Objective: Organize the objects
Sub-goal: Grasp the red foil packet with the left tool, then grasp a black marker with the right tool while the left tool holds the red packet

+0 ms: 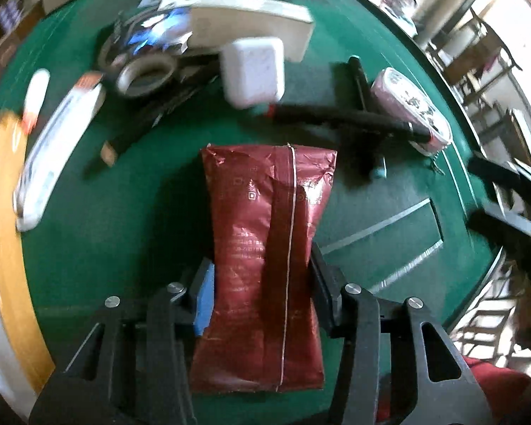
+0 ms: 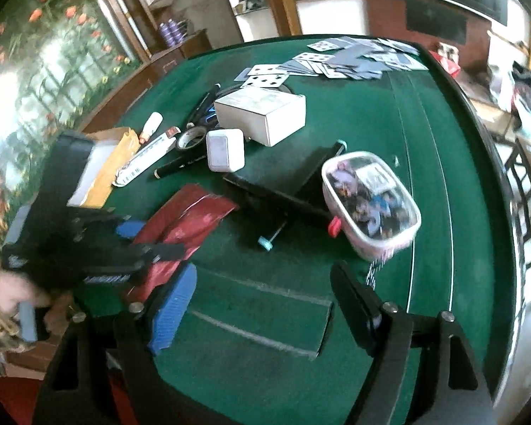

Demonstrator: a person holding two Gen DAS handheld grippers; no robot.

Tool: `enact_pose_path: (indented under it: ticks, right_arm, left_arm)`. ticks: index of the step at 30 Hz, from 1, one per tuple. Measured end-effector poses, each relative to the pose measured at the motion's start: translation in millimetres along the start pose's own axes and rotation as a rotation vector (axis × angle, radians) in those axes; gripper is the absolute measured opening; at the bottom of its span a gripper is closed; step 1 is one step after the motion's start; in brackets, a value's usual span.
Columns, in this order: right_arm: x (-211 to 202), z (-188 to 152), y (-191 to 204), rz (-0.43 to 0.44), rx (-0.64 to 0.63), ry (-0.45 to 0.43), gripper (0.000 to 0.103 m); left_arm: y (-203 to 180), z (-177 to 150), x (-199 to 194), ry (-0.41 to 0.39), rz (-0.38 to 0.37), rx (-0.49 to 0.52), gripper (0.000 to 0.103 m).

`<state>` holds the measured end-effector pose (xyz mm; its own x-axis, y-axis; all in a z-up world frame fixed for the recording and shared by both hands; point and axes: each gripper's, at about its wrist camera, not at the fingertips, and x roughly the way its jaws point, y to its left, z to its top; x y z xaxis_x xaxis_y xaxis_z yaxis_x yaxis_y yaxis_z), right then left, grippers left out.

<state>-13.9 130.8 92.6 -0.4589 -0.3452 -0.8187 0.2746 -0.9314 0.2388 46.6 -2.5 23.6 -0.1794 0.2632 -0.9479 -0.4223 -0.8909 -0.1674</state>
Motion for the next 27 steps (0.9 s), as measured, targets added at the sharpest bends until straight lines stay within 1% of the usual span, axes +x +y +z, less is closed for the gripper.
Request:
enact_pose_path:
  ticks: [1,2,4,6,7,8,11,13,15,17,20,22,25,26,27]
  right_arm:
    - [3.2,5.0,0.3,0.007,-0.016,0.008,0.065]
    - [6.9,9.7,0.5,0.013,-0.030,0.018,0.059]
    - [14.3,19.5,1.6,0.020,-0.058,0.031,0.058]
    - [21.5,29.5,6.0,0.022,-0.105,0.039,0.051]
    - [25.9,33.7,8.8,0.022,-0.130,0.048,0.050]
    - [32.0,38.4,12.0,0.023,-0.162,0.060,0.047]
    - [55.1,49.9,19.1,0.009,-0.253,0.112,0.043]
    - [72.5,55.6,22.8,0.002,-0.315,0.152,0.039]
    - [81.9,61.2,26.9,-0.018,-0.373,0.159,0.037]
    - [87.6,66.1,29.5,-0.030,-0.394,0.175,0.034]
    - [96.3,67.2,33.3,-0.050,-0.433,0.201,0.031]
    - [101.7,65.3,33.2,-0.063,-0.449,0.217,0.024]
    - [104.0,63.6,31.1,-0.057,-0.426,0.216,0.018]
    - [104.0,63.0,31.5,-0.049,-0.414,0.215,0.013]
    - [103.7,62.0,32.3,-0.040,-0.401,0.213,0.013]
  left_arm:
    - [-2.5,-14.9,-3.0,-0.001,-0.003,-0.023,0.045]
    - [0.6,-21.6,-5.7,0.004,-0.005,-0.038,0.045]
    - [8.5,-34.5,-13.6,0.001,-0.017,-0.078,0.045]
    - [14.9,-47.2,-19.1,-0.002,-0.024,-0.097,0.045]
    - [17.9,-54.6,-23.3,-0.008,-0.026,-0.113,0.045]
    - [13.6,-50.3,-22.4,-0.012,-0.027,-0.120,0.045]
    - [11.3,-56.2,-24.8,-0.022,-0.016,-0.128,0.045]
    - [13.3,-50.3,-21.6,-0.023,-0.006,-0.130,0.045]
    - [10.6,-48.1,-19.5,-0.028,0.000,-0.129,0.046]
    - [12.6,-51.2,-22.2,-0.030,-0.004,-0.134,0.046]
    - [12.9,-51.9,-23.8,-0.029,-0.002,-0.135,0.046]
    - [8.5,-45.9,-17.2,-0.027,-0.001,-0.132,0.046]
    - [8.6,-45.3,-16.8,-0.026,-0.003,-0.133,0.046]
    - [8.5,-45.3,-16.6,-0.029,-0.004,-0.133,0.046]
    - [8.5,-45.6,-16.3,-0.032,-0.004,-0.135,0.046]
